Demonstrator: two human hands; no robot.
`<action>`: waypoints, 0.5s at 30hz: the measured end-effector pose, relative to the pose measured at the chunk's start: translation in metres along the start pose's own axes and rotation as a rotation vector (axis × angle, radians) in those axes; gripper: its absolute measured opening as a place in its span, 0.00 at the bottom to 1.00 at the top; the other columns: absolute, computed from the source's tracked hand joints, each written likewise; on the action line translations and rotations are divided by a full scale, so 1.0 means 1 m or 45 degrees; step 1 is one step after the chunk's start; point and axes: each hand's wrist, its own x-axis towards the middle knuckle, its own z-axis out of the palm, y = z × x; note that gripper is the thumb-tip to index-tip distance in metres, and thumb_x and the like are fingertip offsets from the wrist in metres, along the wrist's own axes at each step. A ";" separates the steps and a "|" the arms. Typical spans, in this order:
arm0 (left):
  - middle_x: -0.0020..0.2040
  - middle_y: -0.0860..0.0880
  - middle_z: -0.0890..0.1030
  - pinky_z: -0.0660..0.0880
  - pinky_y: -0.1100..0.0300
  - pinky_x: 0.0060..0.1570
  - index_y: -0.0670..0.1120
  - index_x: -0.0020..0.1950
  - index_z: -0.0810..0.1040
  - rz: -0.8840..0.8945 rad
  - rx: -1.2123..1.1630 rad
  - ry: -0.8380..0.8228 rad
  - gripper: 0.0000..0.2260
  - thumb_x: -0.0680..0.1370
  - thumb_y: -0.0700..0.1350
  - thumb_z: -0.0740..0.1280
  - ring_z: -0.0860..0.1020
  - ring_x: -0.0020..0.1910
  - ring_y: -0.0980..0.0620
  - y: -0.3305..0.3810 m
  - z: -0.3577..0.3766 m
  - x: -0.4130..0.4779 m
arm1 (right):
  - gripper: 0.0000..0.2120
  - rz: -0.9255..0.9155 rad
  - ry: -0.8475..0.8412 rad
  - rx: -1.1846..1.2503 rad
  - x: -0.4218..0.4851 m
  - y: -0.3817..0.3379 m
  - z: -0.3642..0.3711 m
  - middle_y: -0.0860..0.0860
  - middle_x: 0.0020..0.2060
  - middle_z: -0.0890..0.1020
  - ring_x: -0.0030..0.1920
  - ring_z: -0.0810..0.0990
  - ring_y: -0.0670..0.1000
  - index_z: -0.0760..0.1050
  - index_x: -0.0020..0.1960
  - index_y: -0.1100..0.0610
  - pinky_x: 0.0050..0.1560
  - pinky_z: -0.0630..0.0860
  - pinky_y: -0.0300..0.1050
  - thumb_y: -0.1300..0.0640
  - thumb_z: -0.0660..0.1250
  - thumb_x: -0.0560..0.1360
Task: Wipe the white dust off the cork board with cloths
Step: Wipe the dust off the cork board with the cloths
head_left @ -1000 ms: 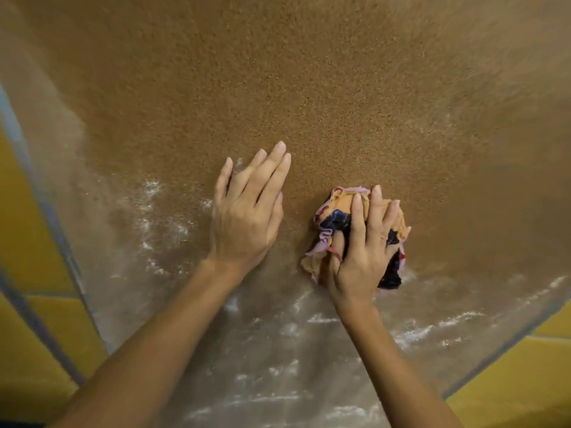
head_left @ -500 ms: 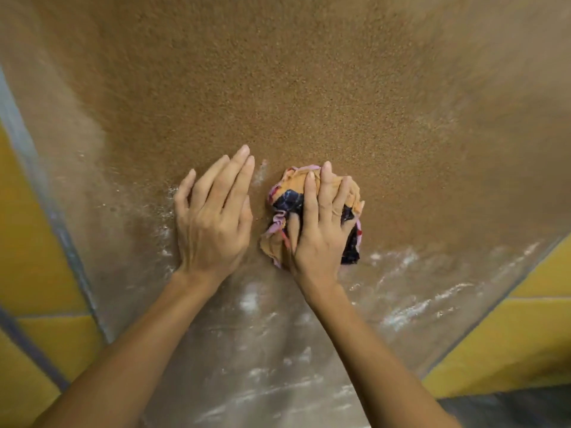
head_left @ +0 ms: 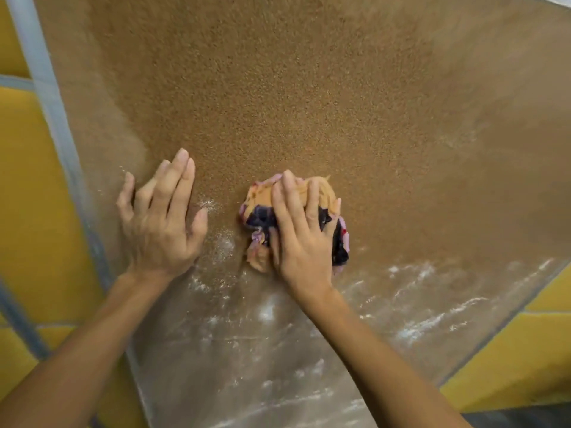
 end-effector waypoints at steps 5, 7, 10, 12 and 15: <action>0.83 0.53 0.57 0.52 0.46 0.78 0.45 0.81 0.63 0.033 0.036 0.011 0.27 0.84 0.55 0.56 0.66 0.76 0.48 -0.004 0.004 -0.001 | 0.39 -0.284 -0.136 -0.141 -0.021 0.039 -0.006 0.48 0.82 0.53 0.82 0.52 0.53 0.58 0.82 0.52 0.77 0.48 0.71 0.50 0.74 0.77; 0.82 0.53 0.58 0.52 0.47 0.78 0.45 0.81 0.63 0.028 0.054 0.013 0.28 0.84 0.55 0.56 0.66 0.76 0.48 -0.004 0.005 -0.002 | 0.37 -0.087 0.015 -0.101 -0.004 0.034 -0.007 0.49 0.81 0.54 0.82 0.51 0.54 0.58 0.82 0.53 0.77 0.48 0.72 0.52 0.72 0.78; 0.81 0.50 0.62 0.55 0.44 0.77 0.44 0.81 0.64 -0.019 0.046 0.004 0.27 0.83 0.55 0.56 0.66 0.76 0.48 0.003 0.005 -0.003 | 0.25 0.136 0.116 0.062 0.006 -0.007 0.002 0.50 0.81 0.56 0.82 0.50 0.56 0.60 0.81 0.55 0.78 0.46 0.71 0.51 0.57 0.85; 0.81 0.50 0.62 0.57 0.44 0.76 0.44 0.81 0.64 -0.036 0.036 -0.003 0.27 0.83 0.54 0.56 0.66 0.77 0.48 0.006 0.003 -0.001 | 0.24 -0.088 -0.035 0.060 -0.014 -0.025 0.011 0.49 0.81 0.56 0.82 0.50 0.56 0.60 0.81 0.54 0.78 0.45 0.69 0.51 0.54 0.86; 0.81 0.48 0.64 0.59 0.44 0.75 0.44 0.80 0.65 0.018 0.036 -0.021 0.26 0.84 0.53 0.57 0.67 0.76 0.48 -0.002 0.000 -0.002 | 0.24 -0.387 -0.261 -0.008 -0.042 -0.014 0.013 0.47 0.82 0.54 0.82 0.50 0.52 0.59 0.82 0.51 0.79 0.43 0.67 0.50 0.53 0.86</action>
